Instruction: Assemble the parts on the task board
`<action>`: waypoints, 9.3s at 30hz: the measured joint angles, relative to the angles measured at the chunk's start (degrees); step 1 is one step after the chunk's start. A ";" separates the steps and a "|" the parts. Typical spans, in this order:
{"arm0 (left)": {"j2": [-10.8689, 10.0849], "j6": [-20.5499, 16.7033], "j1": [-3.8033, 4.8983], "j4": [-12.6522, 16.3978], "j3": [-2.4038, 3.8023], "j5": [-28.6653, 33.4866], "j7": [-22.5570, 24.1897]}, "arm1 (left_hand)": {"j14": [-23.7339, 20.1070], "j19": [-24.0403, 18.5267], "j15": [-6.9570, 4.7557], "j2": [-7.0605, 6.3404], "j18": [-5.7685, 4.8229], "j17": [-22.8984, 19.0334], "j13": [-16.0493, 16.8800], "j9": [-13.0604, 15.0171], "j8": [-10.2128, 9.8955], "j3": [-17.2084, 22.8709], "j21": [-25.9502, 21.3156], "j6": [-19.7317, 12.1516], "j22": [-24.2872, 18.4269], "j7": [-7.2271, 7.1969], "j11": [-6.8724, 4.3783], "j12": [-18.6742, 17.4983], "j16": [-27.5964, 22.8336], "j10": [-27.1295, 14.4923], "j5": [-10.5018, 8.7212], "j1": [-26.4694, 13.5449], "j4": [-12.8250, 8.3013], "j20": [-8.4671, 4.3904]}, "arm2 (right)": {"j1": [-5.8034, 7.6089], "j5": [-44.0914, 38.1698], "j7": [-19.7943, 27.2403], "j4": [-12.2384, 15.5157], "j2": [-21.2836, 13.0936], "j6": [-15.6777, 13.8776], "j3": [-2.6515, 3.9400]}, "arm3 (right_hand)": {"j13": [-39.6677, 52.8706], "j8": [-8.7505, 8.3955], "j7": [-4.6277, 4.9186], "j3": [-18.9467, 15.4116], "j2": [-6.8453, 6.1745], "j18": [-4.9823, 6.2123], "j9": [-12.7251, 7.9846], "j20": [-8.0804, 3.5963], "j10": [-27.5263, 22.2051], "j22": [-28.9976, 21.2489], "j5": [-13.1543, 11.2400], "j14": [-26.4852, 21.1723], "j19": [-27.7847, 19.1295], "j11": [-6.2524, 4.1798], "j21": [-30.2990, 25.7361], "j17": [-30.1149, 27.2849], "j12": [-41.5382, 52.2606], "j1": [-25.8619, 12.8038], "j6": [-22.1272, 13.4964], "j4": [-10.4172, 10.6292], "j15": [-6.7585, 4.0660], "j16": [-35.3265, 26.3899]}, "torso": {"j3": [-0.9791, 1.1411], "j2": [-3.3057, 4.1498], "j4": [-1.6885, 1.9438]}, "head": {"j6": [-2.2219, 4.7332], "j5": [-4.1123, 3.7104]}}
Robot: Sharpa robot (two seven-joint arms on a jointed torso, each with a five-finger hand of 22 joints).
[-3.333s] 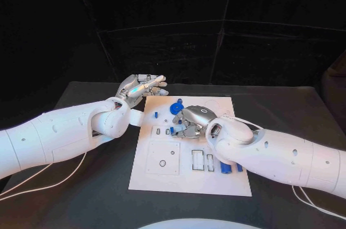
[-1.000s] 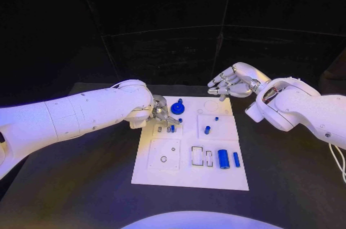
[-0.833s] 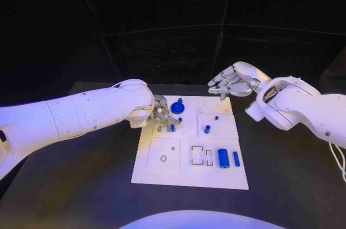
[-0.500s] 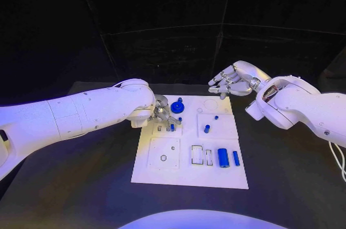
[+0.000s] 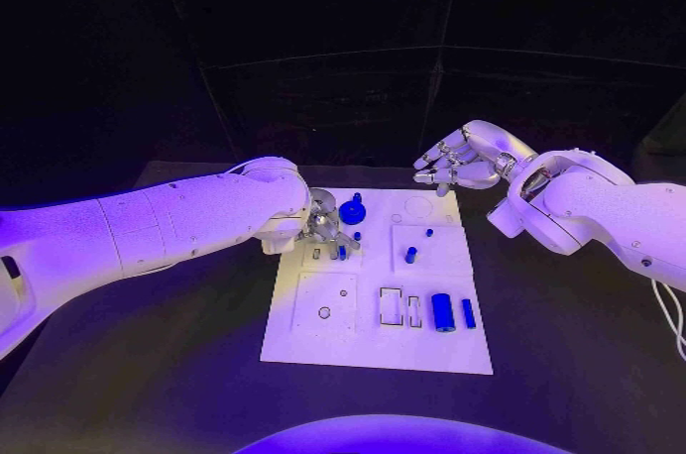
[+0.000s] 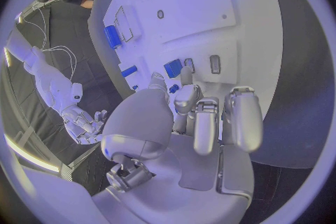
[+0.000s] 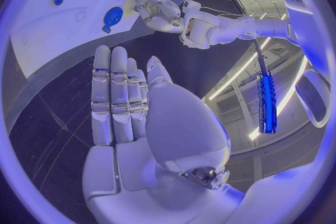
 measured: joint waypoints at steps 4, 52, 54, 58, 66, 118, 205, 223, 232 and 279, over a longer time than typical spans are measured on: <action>0.03 0.28 0.00 -0.03 -0.05 0.00 0.01 | 0.00 0.00 0.00 0.17 0.00 0.00 0.00 0.14 0.00 0.00 0.00 0.00 0.08 0.00 0.00 0.00 0.00 0.00 0.00 0.17 -0.03 0.00 | 0.00 -0.01 -0.17 -0.11 0.05 0.15 0.00 | 0.00 0.00 0.00 0.00 0.00 0.00 0.00 0.00 0.00 -0.08 0.00 0.00 0.00 0.00 0.00 0.00 0.00 0.00 0.00 0.00 0.00 -0.06 | 0.01 0.00 0.00 | -0.14 0.01; -2.35 -2.59 0.01 2.70 -0.43 2.11 2.23 | -0.20 -0.22 -0.62 -8.20 0.00 -0.01 -0.85 2.71 2.10 41.90 0.00 -2.74 0.84 0.32 -0.10 -2.00 0.00 0.51 4.05 2.14 -7.68 -0.59 | -0.01 -0.05 -0.52 -0.76 0.58 1.11 -0.01 | -0.60 -0.22 0.21 0.00 0.00 0.00 0.01 0.21 -0.55 -0.66 1.37 -0.41 -0.21 0.55 -1.13 -0.29 -0.22 0.00 -0.21 0.34 0.41 -0.86 | 0.04 0.02 0.07 | -0.63 -0.25; -2.74 -3.80 0.01 3.35 -0.43 2.13 2.43 | -0.20 -0.22 -0.62 -8.25 0.00 -0.01 -1.03 2.86 2.28 42.69 -0.26 -2.82 0.81 0.24 -0.10 -2.00 0.00 0.51 4.04 1.61 -7.72 -0.59 | -0.01 -0.06 -0.52 -0.82 0.59 1.15 -0.01 | -0.63 -0.22 0.21 -0.01 0.00 -0.01 0.02 0.21 -0.61 -0.71 1.53 -0.41 -0.21 0.61 -1.22 -0.29 -0.22 0.00 -0.21 0.34 0.41 -0.89 | 0.04 0.02 0.08 | -0.53 -0.25; -3.50 -6.62 -0.09 4.70 -0.43 1.89 2.58 | -0.20 -0.22 -0.62 -8.47 0.00 -0.01 -1.59 2.99 2.28 42.92 -0.42 -2.88 0.73 0.19 -0.10 -2.00 0.00 0.51 4.04 1.31 -7.80 -0.59 | -0.01 -0.06 -0.52 -0.90 0.62 1.23 -0.01 | -0.66 -0.22 0.21 -0.01 0.00 0.00 0.02 0.21 -0.61 -0.71 1.66 -0.41 -0.21 0.61 -1.22 -0.29 -0.22 0.00 -0.21 0.34 0.41 -1.08 | 0.07 0.02 0.10 | -0.37 -0.28; -4.79 -12.49 -1.08 5.97 -0.46 0.33 2.65 | -0.20 -0.22 -0.62 -8.50 0.00 -0.01 -1.52 3.16 2.67 43.87 -0.42 -2.88 0.81 0.18 -0.10 -2.00 0.00 0.51 3.99 0.78 -7.99 -0.59 | -0.01 -0.02 -0.52 -1.02 0.66 1.37 -0.02 | -0.73 -0.46 0.21 -0.16 0.00 0.00 0.02 0.21 -0.61 -0.81 1.66 -0.41 -0.21 0.61 -1.22 -0.34 -0.22 0.00 -0.21 0.49 0.41 -1.08 | 0.11 0.02 0.13 | -0.55 0.10; -5.99 -15.16 -4.12 7.07 -0.33 -7.84 3.53 | -0.20 -0.24 -0.61 -10.18 0.00 -0.01 -0.40 4.04 4.32 46.23 -0.42 -2.16 1.31 -0.55 -0.72 -1.05 0.00 1.55 0.22 -1.45 -11.31 -0.56 | -0.02 0.13 -0.43 -1.51 0.85 2.31 -0.03 | -0.80 -0.46 0.21 0.00 0.00 -0.01 0.02 0.21 -0.60 -0.89 1.66 -0.41 -0.21 0.60 -1.44 -0.32 -0.22 0.00 -0.21 0.64 0.41 -1.07 | 0.09 0.06 -0.05 | -1.43 0.44; -10.16 -39.34 -9.83 12.42 -0.60 -3.01 11.08 | 0.00 0.33 -1.23 -8.93 0.00 -0.01 1.06 3.97 5.12 48.30 0.23 -1.35 2.96 -1.30 -1.21 0.24 0.00 2.85 -0.05 -3.25 -14.76 -1.12 | -0.03 0.63 -0.25 -2.43 0.67 2.71 -0.05 | -1.11 -0.46 0.41 -0.24 0.24 0.00 0.02 0.61 -1.24 -1.34 1.86 -0.82 -0.21 0.80 -2.32 -0.51 -0.22 -0.24 -0.42 1.69 0.81 -1.74 | 0.11 0.01 -0.04 | -2.00 0.27; -9.19 -41.76 -11.01 10.87 -0.60 -7.63 12.02 | 0.00 0.33 -1.23 -10.11 0.00 -0.01 1.22 4.15 5.56 47.73 0.22 -1.56 2.95 -1.12 -1.42 0.45 0.00 3.10 -0.29 -1.35 -15.33 -1.12 | -0.03 0.73 -0.25 -2.65 0.75 2.78 -0.06 | -1.16 -0.46 0.41 -0.23 0.47 -0.01 0.02 0.82 -1.44 -1.45 1.86 -0.82 -0.41 1.01 -2.32 -0.50 -0.22 -0.47 -0.42 1.98 0.81 -1.74 | 0.04 0.05 -0.14 | -2.28 0.21; -8.68 -40.54 -11.07 10.32 -0.60 -8.84 11.65 | 0.00 0.32 -1.23 -10.45 0.00 -0.01 1.48 4.16 5.55 47.50 0.22 -1.41 2.94 -1.27 -1.42 0.72 0.00 3.11 -0.45 -1.02 -15.57 -1.12 | -0.04 0.76 -0.24 -2.78 0.85 2.82 -0.06 | -1.15 -0.46 0.41 -0.23 0.85 -0.01 0.02 0.82 -1.44 -1.44 1.85 -0.81 -0.41 1.01 -2.55 -0.50 -0.22 -0.86 -0.42 1.98 0.81 -1.74 | 0.05 0.06 -0.14 | -2.43 0.18; -9.47 -36.73 -10.75 10.81 -0.28 -8.91 10.14 | 0.00 0.32 -1.22 -11.60 -0.88 -0.01 2.13 4.19 6.05 45.51 0.35 -0.68 2.93 -1.89 -1.53 1.24 0.00 3.39 -0.55 -1.26 -17.56 -1.12 | -0.04 0.81 -0.20 -3.05 0.87 2.95 -0.06 | -1.19 -0.46 0.41 -0.40 0.84 -0.01 0.02 0.81 -1.43 -1.52 1.85 -0.81 -0.42 1.01 -2.54 -0.49 -0.22 -0.84 -0.42 2.15 0.81 -1.98 | 0.06 0.05 -0.12 | -2.80 0.16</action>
